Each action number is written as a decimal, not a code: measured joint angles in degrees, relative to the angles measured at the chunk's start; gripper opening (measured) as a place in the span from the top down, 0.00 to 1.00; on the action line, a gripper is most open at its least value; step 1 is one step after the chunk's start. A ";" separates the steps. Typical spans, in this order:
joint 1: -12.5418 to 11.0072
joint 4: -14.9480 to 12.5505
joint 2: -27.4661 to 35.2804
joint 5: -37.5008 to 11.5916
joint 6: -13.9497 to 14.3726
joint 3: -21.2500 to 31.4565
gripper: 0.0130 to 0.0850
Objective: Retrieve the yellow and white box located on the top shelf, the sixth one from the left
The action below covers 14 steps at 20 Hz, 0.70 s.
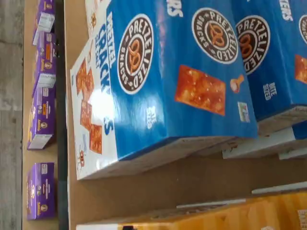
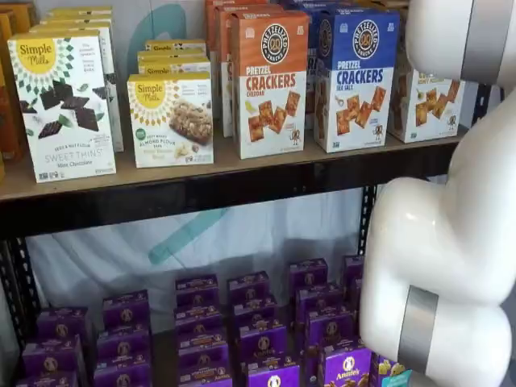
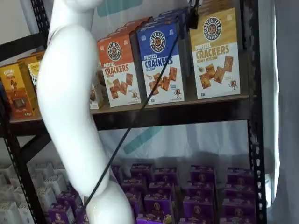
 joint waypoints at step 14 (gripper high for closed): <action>4.32 -7.58 4.94 2.75 1.82 -7.04 0.00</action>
